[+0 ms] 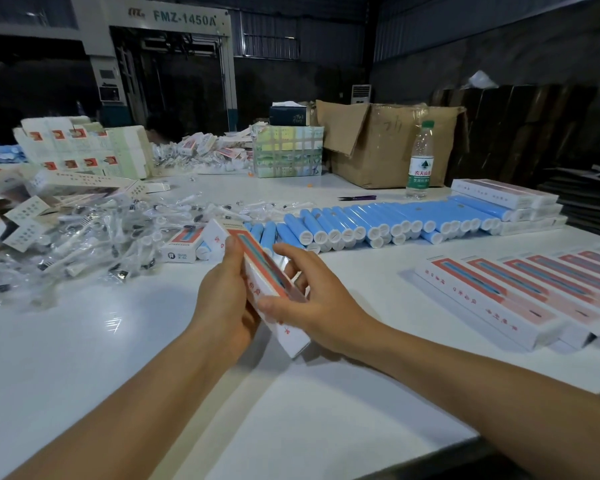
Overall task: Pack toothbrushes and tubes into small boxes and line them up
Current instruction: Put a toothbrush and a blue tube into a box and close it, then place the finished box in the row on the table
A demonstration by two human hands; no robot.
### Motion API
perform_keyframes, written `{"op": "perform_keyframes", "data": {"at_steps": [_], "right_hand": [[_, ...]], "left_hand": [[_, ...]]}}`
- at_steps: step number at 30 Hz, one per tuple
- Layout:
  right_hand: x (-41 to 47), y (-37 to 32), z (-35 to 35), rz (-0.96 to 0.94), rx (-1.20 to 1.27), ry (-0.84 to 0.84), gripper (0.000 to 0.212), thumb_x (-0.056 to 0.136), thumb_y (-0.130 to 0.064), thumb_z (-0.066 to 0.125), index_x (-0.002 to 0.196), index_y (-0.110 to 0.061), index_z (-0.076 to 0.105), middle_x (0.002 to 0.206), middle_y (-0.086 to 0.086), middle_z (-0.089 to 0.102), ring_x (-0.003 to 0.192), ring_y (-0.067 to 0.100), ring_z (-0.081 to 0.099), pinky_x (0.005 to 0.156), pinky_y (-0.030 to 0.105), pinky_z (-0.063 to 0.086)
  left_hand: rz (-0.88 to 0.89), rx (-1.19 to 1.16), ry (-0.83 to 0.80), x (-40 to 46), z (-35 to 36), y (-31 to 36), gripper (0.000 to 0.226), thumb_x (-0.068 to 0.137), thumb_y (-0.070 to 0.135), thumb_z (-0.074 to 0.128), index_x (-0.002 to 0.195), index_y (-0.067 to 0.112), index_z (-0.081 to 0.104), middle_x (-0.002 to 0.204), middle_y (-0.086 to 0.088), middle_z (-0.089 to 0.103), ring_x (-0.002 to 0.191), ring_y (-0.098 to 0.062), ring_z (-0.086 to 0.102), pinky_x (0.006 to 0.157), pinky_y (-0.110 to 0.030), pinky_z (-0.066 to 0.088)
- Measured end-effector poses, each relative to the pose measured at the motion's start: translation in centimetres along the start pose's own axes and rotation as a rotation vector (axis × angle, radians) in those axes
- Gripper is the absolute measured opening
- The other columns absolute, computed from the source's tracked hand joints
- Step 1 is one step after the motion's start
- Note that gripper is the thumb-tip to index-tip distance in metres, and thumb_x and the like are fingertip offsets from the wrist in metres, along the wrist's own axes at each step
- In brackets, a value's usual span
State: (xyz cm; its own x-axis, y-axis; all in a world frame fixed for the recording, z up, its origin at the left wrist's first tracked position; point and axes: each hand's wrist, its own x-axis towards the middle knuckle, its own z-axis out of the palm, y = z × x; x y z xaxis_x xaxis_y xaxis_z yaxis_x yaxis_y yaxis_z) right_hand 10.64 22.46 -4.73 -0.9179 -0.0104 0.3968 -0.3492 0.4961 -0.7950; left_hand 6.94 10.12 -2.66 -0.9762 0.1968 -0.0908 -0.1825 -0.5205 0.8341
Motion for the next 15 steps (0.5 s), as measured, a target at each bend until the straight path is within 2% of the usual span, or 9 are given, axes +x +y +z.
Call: {"op": "perform_keyframes", "data": {"at_steps": [2, 6, 8, 10, 13, 15], "right_hand": [[0.0, -0.2, 0.1, 0.000, -0.027, -0.015, 0.078, 0.066, -0.055, 0.063, 0.138, -0.038, 0.038, 0.111, -0.019, 0.044, 0.093, -0.013, 0.046, 0.068, 0.005, 0.041], [0.2, -0.6, -0.7, 0.050, -0.061, -0.004, 0.066, 0.074, -0.044, 0.066, 0.135, -0.040, 0.042, 0.111, -0.010, 0.046, 0.094, 0.001, 0.050, 0.062, 0.010, 0.044], [0.5, -0.9, -1.2, 0.091, -0.079, -0.027, 0.057, 0.081, -0.033, 0.068, 0.133, -0.037, 0.046, 0.112, -0.006, 0.047, 0.094, 0.007, 0.051, 0.061, 0.011, 0.043], [0.6, -1.3, -2.3, 0.111, -0.214, -0.051, 0.053, 0.080, -0.031, 0.068, 0.129, -0.034, 0.049, 0.115, -0.003, 0.048, 0.095, 0.013, 0.053, 0.067, 0.019, 0.046], [0.1, -1.8, -4.2, 0.123, -0.493, -0.112, 0.054, 0.079, -0.038, 0.066, 0.130, -0.033, 0.048, 0.118, 0.000, 0.050, 0.096, 0.017, 0.053, 0.077, 0.030, 0.050], [-0.9, -1.5, -5.9, 0.127, -0.673, -0.138, 0.056, 0.080, -0.045, 0.062, 0.132, -0.031, 0.046, 0.108, 0.000, 0.047, 0.092, 0.017, 0.050, 0.071, 0.031, 0.047]], "left_hand": [[0.016, 0.048, -0.003, 0.2, -0.1, -0.2, 0.035, 0.094, 0.051, 0.045, 0.088, 0.019, 0.059, 0.066, -0.003, 0.072, 0.061, -0.020, 0.071, 0.048, -0.033, 0.056], [0.058, 0.217, 0.038, 0.4, -0.6, -0.3, 0.039, 0.096, 0.054, 0.038, 0.090, 0.023, 0.062, 0.071, -0.001, 0.073, 0.065, -0.019, 0.071, 0.062, -0.034, 0.054], [0.130, 0.287, 0.107, 0.8, -1.5, -0.3, 0.037, 0.098, 0.048, 0.039, 0.092, 0.019, 0.060, 0.083, -0.005, 0.071, 0.070, -0.019, 0.068, 0.066, -0.034, 0.054], [0.150, 0.326, 0.113, 0.7, -2.0, -0.2, 0.032, 0.099, 0.043, 0.042, 0.093, 0.016, 0.060, 0.094, -0.005, 0.064, 0.078, -0.020, 0.063, 0.070, -0.034, 0.051], [0.151, 0.359, 0.046, 0.7, -2.7, -0.1, 0.019, 0.096, 0.031, 0.052, 0.094, 0.014, 0.061, 0.097, -0.006, 0.062, 0.079, -0.023, 0.061, 0.068, -0.033, 0.048], [0.122, 0.414, 0.005, 1.0, -2.8, -0.1, 0.014, 0.093, 0.028, 0.057, 0.093, 0.014, 0.062, 0.096, -0.004, 0.063, 0.076, -0.022, 0.060, 0.067, -0.032, 0.045]]}}
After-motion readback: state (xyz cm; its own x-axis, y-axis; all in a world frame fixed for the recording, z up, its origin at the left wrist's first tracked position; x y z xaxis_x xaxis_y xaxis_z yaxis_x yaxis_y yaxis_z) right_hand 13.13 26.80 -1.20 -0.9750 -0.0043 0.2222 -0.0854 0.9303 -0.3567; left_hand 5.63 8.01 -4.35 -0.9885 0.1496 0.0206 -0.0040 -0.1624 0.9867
